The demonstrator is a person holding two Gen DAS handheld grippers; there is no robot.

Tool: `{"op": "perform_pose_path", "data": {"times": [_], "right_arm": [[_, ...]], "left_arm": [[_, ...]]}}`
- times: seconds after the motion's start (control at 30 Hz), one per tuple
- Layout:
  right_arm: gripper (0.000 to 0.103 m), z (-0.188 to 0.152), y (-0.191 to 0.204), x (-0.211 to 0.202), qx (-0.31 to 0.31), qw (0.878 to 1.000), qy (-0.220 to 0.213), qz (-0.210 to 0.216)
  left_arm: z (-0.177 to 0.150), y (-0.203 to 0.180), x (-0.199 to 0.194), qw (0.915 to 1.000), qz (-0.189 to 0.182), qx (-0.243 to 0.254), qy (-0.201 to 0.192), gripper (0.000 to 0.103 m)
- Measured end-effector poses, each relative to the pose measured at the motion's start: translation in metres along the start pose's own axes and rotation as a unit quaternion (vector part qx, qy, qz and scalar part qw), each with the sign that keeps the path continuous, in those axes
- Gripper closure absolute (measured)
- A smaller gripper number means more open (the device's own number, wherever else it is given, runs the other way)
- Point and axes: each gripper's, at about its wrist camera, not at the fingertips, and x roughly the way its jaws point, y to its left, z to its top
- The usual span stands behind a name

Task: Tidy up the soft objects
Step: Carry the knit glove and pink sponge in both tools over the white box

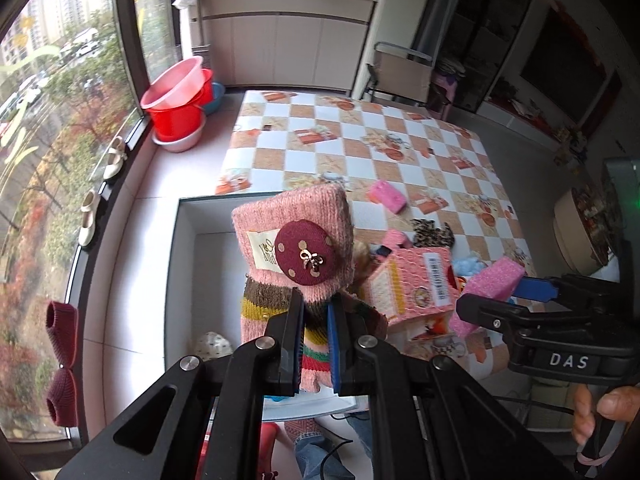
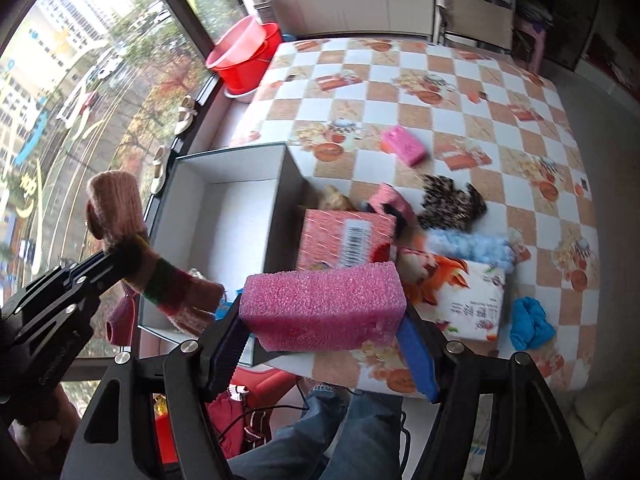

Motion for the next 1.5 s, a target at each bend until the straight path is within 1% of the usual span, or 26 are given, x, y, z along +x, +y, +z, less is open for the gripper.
{"op": "perform_pose_path", "data": {"times": [0.2,0.43,0.57,0.67,0.8,0.93,1.13,1.27,1.5], "right_arm": [[0.032,0.022,0.043,0.012,-0.057,0.998,0.001,0.010],[0.032,0.044,0.078,0.032,-0.101,0.995,0.010,0.017],[0.032,0.056,0.090,0.046,-0.114,0.993,0.015,0.019],[0.032,0.064,0.095,0.056,-0.115,0.993,0.022,0.021],[0.032,0.076,0.095,0.071,-0.110,0.993,0.033,0.018],[0.032,0.088,0.092,0.085,-0.104,0.993,0.042,0.025],[0.032,0.102,0.092,0.107,-0.096,0.993,0.063,0.025],[0.032,0.107,0.093,0.118,-0.095,0.993,0.067,0.023],[0.032,0.111,0.091,0.134,-0.096,0.992,0.077,0.019]], "left_arm": [[0.003,0.033,0.002,0.9993,0.027,-0.025,-0.006,0.092],[0.012,0.059,0.016,0.9977,0.057,-0.035,-0.007,0.092],[0.015,0.071,0.033,0.9969,0.064,-0.045,0.009,0.092],[0.018,0.078,0.048,0.9962,0.065,-0.053,0.025,0.092],[0.023,0.086,0.068,0.9949,0.060,-0.066,0.048,0.092],[0.027,0.095,0.086,0.9927,0.052,-0.085,0.069,0.092],[0.034,0.097,0.110,0.9903,0.060,-0.081,0.096,0.092],[0.035,0.100,0.125,0.9881,0.059,-0.088,0.112,0.092],[0.037,0.104,0.142,0.9851,0.060,-0.098,0.128,0.092]]}}
